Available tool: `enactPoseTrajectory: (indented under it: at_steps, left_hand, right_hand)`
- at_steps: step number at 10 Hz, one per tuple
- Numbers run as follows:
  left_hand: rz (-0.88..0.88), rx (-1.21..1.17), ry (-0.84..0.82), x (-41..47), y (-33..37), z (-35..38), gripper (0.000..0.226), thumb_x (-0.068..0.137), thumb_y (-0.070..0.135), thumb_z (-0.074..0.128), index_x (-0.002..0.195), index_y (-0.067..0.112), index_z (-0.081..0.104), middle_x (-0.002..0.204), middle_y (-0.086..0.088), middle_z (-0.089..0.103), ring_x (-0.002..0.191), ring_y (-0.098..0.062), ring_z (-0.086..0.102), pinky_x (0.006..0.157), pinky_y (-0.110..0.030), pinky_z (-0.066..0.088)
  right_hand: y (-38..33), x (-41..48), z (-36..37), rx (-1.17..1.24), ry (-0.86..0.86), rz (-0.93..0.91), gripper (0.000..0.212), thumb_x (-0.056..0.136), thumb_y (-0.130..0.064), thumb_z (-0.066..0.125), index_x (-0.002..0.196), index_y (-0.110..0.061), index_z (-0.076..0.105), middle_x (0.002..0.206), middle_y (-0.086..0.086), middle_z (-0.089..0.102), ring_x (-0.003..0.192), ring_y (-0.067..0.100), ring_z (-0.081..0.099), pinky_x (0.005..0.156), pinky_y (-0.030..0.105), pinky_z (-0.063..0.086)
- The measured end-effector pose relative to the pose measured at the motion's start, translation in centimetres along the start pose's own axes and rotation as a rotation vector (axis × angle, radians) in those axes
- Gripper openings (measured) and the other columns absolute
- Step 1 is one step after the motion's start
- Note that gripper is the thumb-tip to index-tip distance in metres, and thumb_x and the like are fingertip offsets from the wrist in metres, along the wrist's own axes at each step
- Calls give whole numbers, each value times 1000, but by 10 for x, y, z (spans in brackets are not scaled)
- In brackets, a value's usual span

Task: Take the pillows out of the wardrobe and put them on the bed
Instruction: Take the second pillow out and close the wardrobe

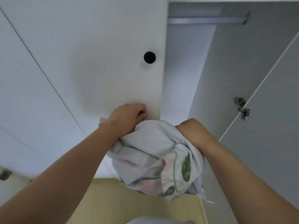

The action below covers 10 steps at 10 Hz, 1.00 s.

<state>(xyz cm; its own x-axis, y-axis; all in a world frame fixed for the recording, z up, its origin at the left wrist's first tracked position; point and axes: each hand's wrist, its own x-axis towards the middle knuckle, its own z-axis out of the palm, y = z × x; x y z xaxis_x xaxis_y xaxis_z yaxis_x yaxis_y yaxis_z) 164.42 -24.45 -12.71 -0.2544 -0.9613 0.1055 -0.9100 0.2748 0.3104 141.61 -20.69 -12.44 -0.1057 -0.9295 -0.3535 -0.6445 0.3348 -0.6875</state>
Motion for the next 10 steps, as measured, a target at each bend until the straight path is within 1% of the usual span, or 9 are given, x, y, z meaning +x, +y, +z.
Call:
enactPoseTrajectory:
  at_steps: [1,3,4,5,6,7,8,9,10]
  left_hand:
    - [65,12,-30,17,-12,2,16,99,39,52,100,28,63,98,1,73,90,-26,66,79,-41,53]
    - [161,-59,-70,44,-31,10,12,102,35,46,107,30,56,98,10,75,90,-20,68,83,-40,54]
    - [221,-56,-62,55,-39,14,15,101,40,43,110,33,52,101,5,75,92,-23,69,83,-44,54]
    - [263,-59,-58,64,-47,17,21,101,37,44,119,31,51,108,3,74,98,-25,68,85,-40,53]
    - [267,-70,-50,68,-49,17,27,101,33,48,127,29,52,112,8,72,101,-22,67,85,-36,51]
    - [246,-102,-60,72,-50,17,31,100,31,48,131,28,50,113,9,71,102,-21,67,87,-37,51]
    - [214,-118,-57,73,-47,18,35,100,32,48,134,27,48,116,8,69,103,-23,67,89,-37,51]
    - [209,-13,-122,69,-39,16,40,101,36,46,138,22,46,128,-1,64,112,-28,64,94,-39,50]
    - [310,371,-278,60,-17,5,39,104,41,37,125,13,54,127,-12,64,112,-34,62,85,-39,47]
  right_hand:
    - [-13,-9,6,34,29,39,41,94,-22,53,58,-17,34,60,0,40,61,19,43,51,24,29]
    - [-6,12,26,50,165,115,26,90,-35,63,71,-17,59,66,-2,55,56,12,49,54,24,43]
    - [-9,11,33,57,220,129,31,83,-28,64,66,-4,55,62,8,50,55,21,42,52,31,38]
    - [-14,9,38,52,279,125,33,81,-23,62,63,-3,44,63,13,41,60,22,36,52,33,31]
    - [-14,9,43,57,284,125,33,86,-27,60,67,-1,55,66,12,52,65,24,48,59,33,40]
    - [-14,7,44,142,294,130,27,89,-29,62,70,-10,59,68,7,56,67,25,51,66,34,44]
    - [-14,1,45,81,335,162,33,86,-23,61,63,-4,48,65,14,47,63,24,42,60,34,38]
    - [-7,-10,40,142,362,194,39,83,-25,64,71,11,56,68,17,49,64,26,44,59,34,39]
    - [9,-31,31,292,415,238,43,79,-30,70,87,11,67,81,27,66,72,40,61,63,36,49]
